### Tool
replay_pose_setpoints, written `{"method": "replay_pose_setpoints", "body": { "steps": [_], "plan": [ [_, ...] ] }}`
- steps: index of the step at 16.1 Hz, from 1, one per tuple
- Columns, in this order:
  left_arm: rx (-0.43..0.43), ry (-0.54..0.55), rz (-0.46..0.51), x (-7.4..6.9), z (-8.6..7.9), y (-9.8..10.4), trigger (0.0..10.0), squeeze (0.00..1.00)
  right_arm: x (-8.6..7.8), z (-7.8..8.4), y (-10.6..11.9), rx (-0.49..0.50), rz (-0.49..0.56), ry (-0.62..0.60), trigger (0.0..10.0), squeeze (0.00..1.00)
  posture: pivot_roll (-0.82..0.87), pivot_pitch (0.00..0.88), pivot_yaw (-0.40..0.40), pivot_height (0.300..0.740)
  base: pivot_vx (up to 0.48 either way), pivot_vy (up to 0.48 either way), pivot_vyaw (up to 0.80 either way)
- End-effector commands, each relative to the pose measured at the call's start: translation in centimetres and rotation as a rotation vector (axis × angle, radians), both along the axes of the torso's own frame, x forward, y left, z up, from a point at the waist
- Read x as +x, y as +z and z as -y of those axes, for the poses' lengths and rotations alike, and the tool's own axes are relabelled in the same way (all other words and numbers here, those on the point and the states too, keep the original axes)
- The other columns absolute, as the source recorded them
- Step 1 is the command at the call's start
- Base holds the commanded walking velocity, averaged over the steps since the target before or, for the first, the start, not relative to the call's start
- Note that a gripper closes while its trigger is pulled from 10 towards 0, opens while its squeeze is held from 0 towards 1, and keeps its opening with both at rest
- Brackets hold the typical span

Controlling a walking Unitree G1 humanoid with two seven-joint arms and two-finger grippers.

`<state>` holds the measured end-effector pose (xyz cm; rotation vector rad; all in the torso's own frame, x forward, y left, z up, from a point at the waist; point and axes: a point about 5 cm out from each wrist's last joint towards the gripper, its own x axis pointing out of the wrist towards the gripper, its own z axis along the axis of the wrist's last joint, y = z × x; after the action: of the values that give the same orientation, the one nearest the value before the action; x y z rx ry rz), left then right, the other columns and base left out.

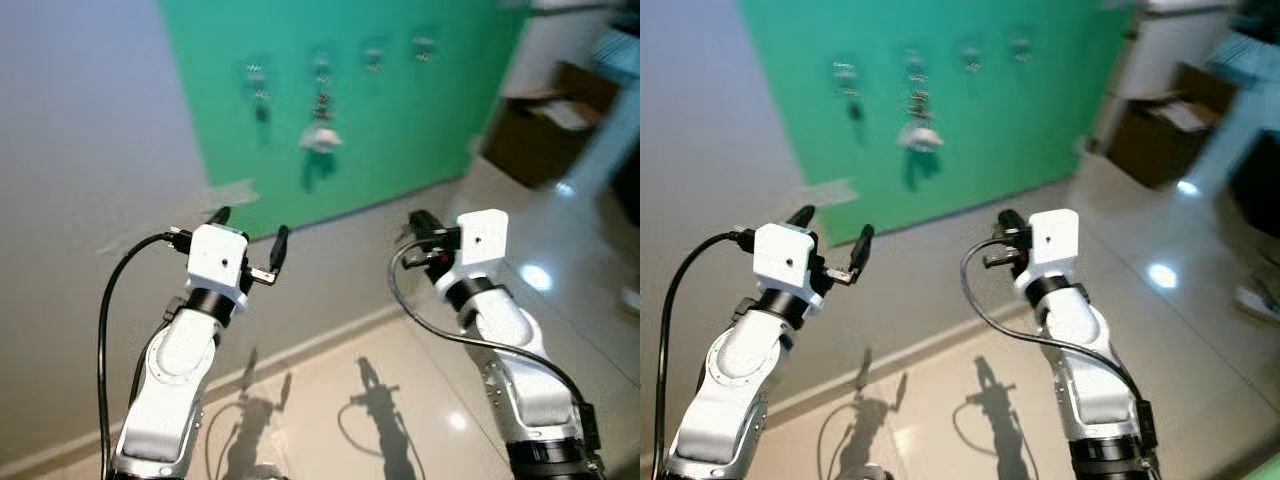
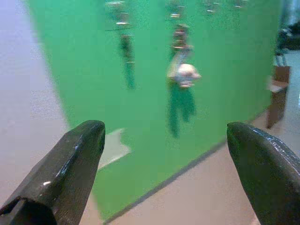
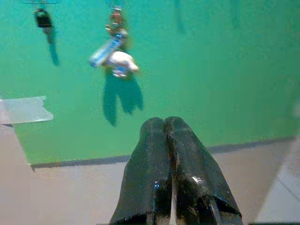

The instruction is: Hang keys on a hook

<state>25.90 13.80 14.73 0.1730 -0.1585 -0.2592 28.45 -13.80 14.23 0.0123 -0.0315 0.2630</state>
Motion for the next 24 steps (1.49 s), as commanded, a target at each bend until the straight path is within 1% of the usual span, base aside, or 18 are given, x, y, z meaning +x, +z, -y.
{"method": "replay_pose_setpoints", "body": {
  "steps": [1,4,5,7,10,11,12,15,17,19,22,24],
  "plan": [
    [0.001,0.002,0.003,0.1,-0.2,0.1,10.0,0.0,0.2,-0.2,0.3,0.007,0.016,0.0,10.0,0.0,0.01,0.0,-0.023,0.74,0.36,0.0,0.46],
    [-0.001,-0.001,-0.007,0.0,-0.5,-0.1,10.0,0.0,0.2,-0.2,0.0,0.027,-0.007,0.006,10.0,0.0,0.01,0.0,-0.024,0.74,0.369,0.0,0.0],
    [0.0,0.001,-0.013,-0.1,-0.6,-0.3,10.0,0.0,0.0,-0.4,-0.3,0.003,-0.013,0.03,10.0,0.0,0.01,0.0,-0.025,0.74,0.371,0.0,0.0],
    [0.01,0.014,-0.029,-0.3,-1.1,-0.8,10.0,0.0,-0.2,-0.5,-0.7,-0.012,-0.021,0.04,10.0,0.0,0.02,0.0,-0.029,0.74,0.368,0.0,0.0],
    [0.007,0.018,-0.037,-0.5,-1.0,-1.0,10.0,0.0,-0.2,-0.4,-0.8,-0.008,-0.03,0.035,10.0,0.0,0.01,0.0,-0.036,0.74,0.369,0.0,0.73],
    [0.002,0.018,-0.037,-0.6,-0.9,-1.1,10.0,0.0,-0.2,-0.2,-0.9,0.006,-0.035,0.026,10.0,0.0,0.01,0.0,-0.037,0.74,0.266,0.0,0.0],
    [-0.008,0.018,-0.032,-0.7,-0.8,-1.0,10.0,0.0,-0.3,-0.1,-1.0,0.021,-0.041,0.016,10.0,0.0,0.01,0.0,-0.038,0.74,0.0,0.0,0.0],
    [0.003,0.012,-0.016,-0.8,-0.7,-1.0,10.0,0.0,-0.4,0.2,-1.1,0.028,-0.044,0.008,10.0,0.0,0.01,0.0,-0.036,0.74,0.0,0.0,0.0],
    [0.015,0.007,-0.007,-0.8,-0.7,-0.9,10.0,0.0,-0.4,0.3,-0.8,0.002,-0.025,0.009,10.0,0.0,0.01,0.0,-0.036,0.74,0.0,0.0,0.0],
    [0.018,0.007,-0.005,-0.8,-0.6,-0.8,10.0,0.0,-0.3,0.1,-0.7,-0.005,-0.019,0.01,10.0,0.0,0.01,0.0,-0.031,0.74,0.0,-0.341,0.0],
    [0.021,0.009,0.004,-0.6,-0.6,-0.7,10.0,0.0,-0.2,0.2,-0.4,0.001,-0.003,-0.002,10.0,0.0,0.01,0.0,-0.029,0.74,0.0,-0.417,0.56],
    [0.02,0.007,0.004,-0.7,-0.6,-0.8,10.0,0.0,-0.2,0.6,-0.3,0.009,0.003,-0.024,10.0,0.0,0.0,0.0,-0.027,0.74,0.0,-0.422,0.56]
  ]
}}
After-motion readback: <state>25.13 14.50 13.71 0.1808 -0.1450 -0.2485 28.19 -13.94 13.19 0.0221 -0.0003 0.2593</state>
